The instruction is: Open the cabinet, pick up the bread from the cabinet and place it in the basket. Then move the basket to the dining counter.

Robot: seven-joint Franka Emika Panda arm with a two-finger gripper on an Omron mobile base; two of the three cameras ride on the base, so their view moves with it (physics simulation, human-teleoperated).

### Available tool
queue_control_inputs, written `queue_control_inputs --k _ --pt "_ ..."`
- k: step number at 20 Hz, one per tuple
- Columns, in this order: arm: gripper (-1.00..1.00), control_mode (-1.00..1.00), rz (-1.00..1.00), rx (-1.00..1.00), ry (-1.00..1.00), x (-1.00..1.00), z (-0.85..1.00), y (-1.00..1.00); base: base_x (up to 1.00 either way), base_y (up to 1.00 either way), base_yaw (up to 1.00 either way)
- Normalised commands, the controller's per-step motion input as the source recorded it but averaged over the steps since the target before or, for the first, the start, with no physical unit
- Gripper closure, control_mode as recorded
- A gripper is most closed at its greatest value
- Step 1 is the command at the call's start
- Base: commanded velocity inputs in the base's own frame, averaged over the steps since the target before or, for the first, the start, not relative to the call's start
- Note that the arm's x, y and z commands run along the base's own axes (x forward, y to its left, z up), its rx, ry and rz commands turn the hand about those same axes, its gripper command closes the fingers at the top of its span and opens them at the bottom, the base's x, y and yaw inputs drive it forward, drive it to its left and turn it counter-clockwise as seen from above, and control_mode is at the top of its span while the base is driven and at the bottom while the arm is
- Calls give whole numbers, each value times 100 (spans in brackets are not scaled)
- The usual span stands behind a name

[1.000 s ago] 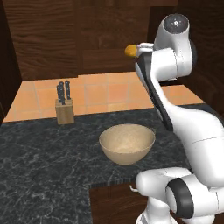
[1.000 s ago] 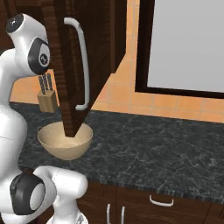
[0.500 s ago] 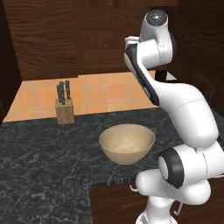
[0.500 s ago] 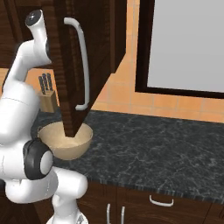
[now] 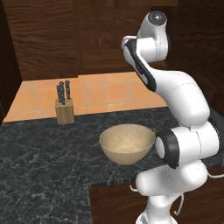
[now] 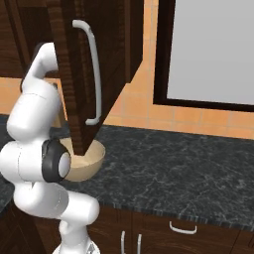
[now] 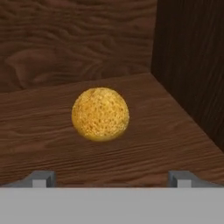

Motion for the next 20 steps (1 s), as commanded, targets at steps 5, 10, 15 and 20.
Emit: queue_control_inputs --k 5,10,15,20 --pt "-100 -100 2 0 0 71 -1 0 0 0 0" --pt "-100 -100 0 0 1 63 -1 10 0 0 0" --pt "-100 -100 0 0 4 47 -14 5 0 0 0" --pt "-100 -100 0 0 0 34 -23 0 0 0 0"
